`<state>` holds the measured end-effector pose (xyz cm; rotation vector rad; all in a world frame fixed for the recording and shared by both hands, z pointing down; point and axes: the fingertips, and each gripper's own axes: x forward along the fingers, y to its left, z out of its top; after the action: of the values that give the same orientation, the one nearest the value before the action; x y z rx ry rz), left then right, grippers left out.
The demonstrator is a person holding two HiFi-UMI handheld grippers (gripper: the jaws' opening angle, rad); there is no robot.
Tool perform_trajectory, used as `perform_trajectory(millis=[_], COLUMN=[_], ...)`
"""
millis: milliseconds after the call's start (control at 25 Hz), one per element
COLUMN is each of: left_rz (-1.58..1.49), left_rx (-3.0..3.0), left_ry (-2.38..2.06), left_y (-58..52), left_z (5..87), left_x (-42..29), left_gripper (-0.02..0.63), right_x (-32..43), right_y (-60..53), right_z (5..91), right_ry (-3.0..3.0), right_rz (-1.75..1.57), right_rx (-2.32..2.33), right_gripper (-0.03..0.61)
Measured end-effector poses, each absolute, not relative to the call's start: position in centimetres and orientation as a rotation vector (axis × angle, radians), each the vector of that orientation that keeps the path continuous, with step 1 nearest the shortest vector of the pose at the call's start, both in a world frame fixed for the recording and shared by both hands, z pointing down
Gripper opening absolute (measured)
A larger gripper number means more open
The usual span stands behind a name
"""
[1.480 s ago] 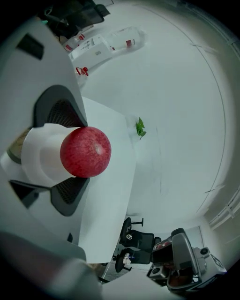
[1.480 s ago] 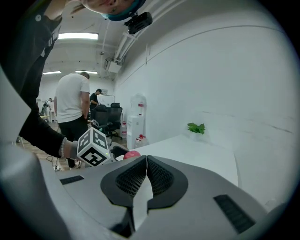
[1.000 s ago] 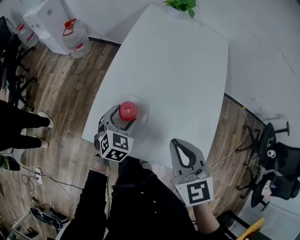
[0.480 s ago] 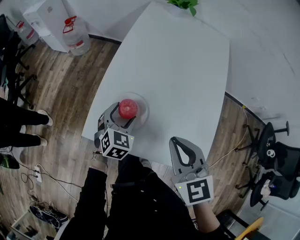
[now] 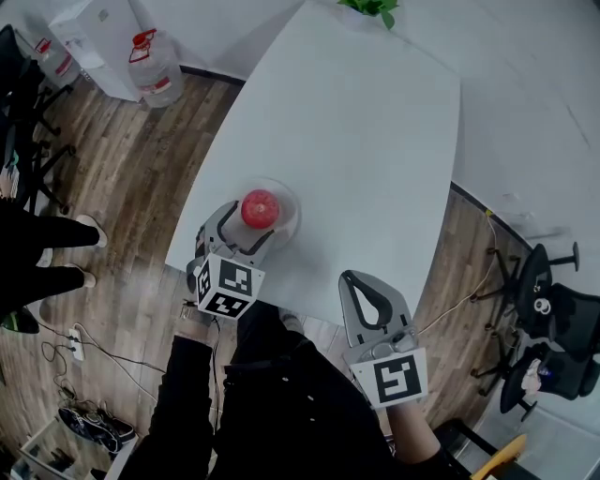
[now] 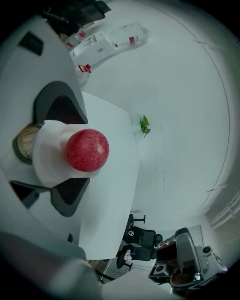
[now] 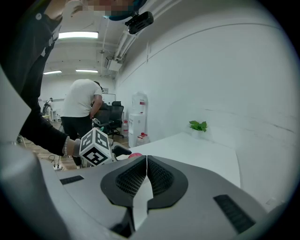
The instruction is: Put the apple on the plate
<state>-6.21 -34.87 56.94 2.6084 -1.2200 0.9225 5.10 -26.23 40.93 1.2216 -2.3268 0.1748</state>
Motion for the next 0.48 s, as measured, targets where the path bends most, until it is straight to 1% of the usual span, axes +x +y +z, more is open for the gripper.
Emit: perform_trajectory(millis=[320, 360, 480], left_rz=[0.913, 0.919, 0.868], left_rx=[2.652, 2.657, 2.648], left_ry=[-1.255, -1.270, -1.364], left_y=[-33.4, -33.1, -32.7], left_z=[54.4, 54.0, 52.2], left_x=[-6.3, -6.3, -6.7], left_gripper=[0.342, 0.306, 0.114], right_x=[5.0, 5.0, 5.1], right_y=[-25.0, -24.8, -24.3], right_z=[40.8, 40.7, 40.3], right_ry=[-2.341, -2.344, -2.352], right_rz=[0.166, 0.163, 0.144], right_rx=[1.208, 1.209, 1.203], right_gripper=[0.041, 0.043, 0.041])
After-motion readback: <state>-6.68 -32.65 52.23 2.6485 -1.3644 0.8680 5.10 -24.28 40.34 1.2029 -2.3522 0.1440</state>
